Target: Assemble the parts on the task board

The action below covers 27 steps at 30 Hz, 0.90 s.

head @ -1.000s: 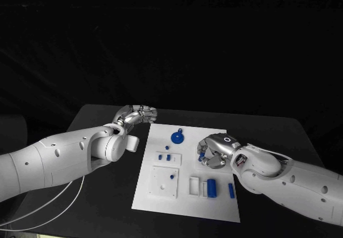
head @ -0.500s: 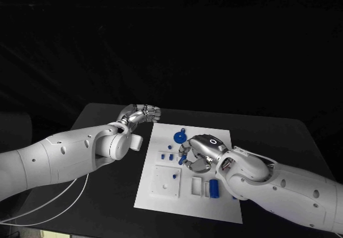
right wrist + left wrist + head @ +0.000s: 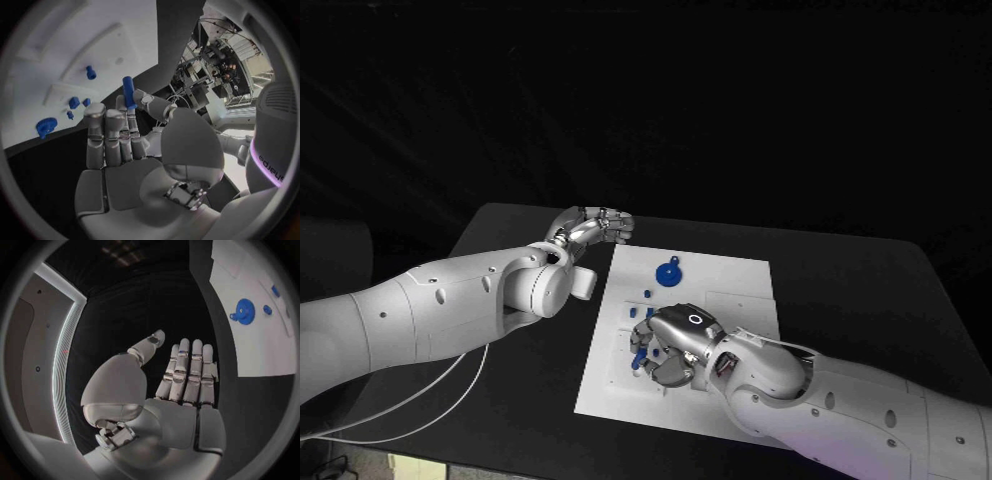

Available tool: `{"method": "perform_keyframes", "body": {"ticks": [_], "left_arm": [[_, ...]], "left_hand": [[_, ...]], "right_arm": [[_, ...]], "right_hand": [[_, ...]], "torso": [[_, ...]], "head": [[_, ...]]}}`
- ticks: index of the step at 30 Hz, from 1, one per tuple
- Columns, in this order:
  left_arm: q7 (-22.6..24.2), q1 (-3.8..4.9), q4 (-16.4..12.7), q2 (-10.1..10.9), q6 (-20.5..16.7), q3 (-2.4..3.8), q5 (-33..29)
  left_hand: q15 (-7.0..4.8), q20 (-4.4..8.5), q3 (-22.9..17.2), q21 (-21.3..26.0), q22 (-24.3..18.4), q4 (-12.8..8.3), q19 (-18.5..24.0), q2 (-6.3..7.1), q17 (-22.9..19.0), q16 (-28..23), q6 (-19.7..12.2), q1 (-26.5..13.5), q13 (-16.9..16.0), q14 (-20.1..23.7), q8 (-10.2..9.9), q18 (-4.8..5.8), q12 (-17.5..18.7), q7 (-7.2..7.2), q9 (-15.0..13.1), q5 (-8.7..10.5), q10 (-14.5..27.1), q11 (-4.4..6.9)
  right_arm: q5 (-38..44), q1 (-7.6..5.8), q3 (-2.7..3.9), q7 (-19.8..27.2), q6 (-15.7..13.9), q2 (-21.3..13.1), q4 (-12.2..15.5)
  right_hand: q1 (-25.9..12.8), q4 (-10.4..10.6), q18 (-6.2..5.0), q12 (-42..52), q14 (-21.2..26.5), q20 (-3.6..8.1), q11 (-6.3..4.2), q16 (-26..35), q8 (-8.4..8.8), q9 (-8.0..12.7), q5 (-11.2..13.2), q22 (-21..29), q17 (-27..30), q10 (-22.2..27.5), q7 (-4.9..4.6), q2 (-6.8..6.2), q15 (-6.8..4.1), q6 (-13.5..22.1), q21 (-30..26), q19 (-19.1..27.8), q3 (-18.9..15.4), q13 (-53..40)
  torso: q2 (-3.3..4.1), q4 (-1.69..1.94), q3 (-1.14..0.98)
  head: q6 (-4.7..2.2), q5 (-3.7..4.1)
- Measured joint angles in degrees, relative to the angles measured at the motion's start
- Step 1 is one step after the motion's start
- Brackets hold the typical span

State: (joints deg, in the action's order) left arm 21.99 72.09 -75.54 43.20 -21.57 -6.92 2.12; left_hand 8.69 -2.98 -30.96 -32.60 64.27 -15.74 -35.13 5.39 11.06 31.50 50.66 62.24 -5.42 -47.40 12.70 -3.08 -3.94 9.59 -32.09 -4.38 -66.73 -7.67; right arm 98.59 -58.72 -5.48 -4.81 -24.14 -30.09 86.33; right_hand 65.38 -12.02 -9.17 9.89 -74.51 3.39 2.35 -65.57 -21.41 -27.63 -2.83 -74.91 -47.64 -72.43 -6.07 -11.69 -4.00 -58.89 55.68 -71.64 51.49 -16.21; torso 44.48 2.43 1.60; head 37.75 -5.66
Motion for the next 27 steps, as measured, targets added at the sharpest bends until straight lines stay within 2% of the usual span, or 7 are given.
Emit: {"method": "perform_keyframes", "body": {"ticks": [6,13,21,27], "left_arm": [[0.0,0.0,-0.02,-0.07,0.01,0.0,0.0],[0.0,0.0,-0.08,0.0,0.01,0.0,0.0],[0.0,0.0,-0.08,0.01,0.02,0.0,0.0],[-0.01,0.0,-0.07,0.01,0.02,0.0,0.0]], "left_hand": [[0.2,0.0,0.0,0.0,-0.01,0.0,0.0,0.0,0.02,0.0,0.0,0.0,0.0,-0.2,0.0,0.05,0.0,0.0,0.0,0.0,0.0,0.0],[0.21,0.0,-0.01,0.0,0.05,-0.01,0.0,0.0,0.01,0.0,0.0,0.0,0.05,-0.21,0.0,0.14,0.0,0.0,0.0,0.0,0.0,0.0],[0.21,0.0,0.14,0.0,0.04,0.14,0.0,0.0,0.06,0.0,0.0,0.0,0.05,-0.21,0.0,0.39,0.0,0.0,-0.01,0.0,0.0,0.0],[0.21,0.0,0.14,0.0,0.04,0.14,0.0,0.0,0.06,0.0,0.0,0.0,0.04,-0.21,0.0,-0.34,0.0,0.0,0.04,0.0,0.0,0.0]], "right_arm": [[2.07,1.26,-0.6,-0.24,-0.03,1.2,-1.49],[4.07,2.63,-0.71,-1.08,-0.03,1.85,-2.61],[6.48,3.02,-0.71,-1.9,-0.71,2.5,-3.59],[7.72,3.11,-0.7,-2.64,-1.58,2.52,-3.73]], "right_hand": [[-0.01,-0.16,0.01,-0.03,0.0,0.0,-0.01,0.0,0.01,-0.02,0.0,0.0,0.0,-0.01,0.0,-0.01,0.0,0.0,0.0,0.0,0.16,0.01],[-0.08,-0.32,0.0,-0.21,0.0,-0.01,-0.09,0.0,0.03,-0.08,0.0,0.0,-0.01,-0.09,0.0,-0.09,0.0,0.01,0.0,0.0,0.31,-0.08],[-0.16,-0.33,0.0,-0.23,0.0,-0.06,-0.1,0.0,0.18,-0.09,0.0,0.01,-0.01,-0.1,0.0,-0.17,0.0,0.01,0.0,-0.04,0.32,-0.12],[-0.14,-0.49,0.01,-0.26,0.0,0.1,-0.1,0.0,0.18,-0.11,0.0,0.01,-0.01,-0.11,0.2,-0.15,0.0,-0.18,0.22,0.13,0.46,-0.19]], "torso": [[0.02,-0.02,0.0],[0.03,-0.09,-0.07],[0.02,-0.1,-0.14],[0.02,-0.13,-0.14]], "head": [[0.38,-0.43],[0.71,-0.7],[0.88,-0.83],[0.95,-0.88]]}}
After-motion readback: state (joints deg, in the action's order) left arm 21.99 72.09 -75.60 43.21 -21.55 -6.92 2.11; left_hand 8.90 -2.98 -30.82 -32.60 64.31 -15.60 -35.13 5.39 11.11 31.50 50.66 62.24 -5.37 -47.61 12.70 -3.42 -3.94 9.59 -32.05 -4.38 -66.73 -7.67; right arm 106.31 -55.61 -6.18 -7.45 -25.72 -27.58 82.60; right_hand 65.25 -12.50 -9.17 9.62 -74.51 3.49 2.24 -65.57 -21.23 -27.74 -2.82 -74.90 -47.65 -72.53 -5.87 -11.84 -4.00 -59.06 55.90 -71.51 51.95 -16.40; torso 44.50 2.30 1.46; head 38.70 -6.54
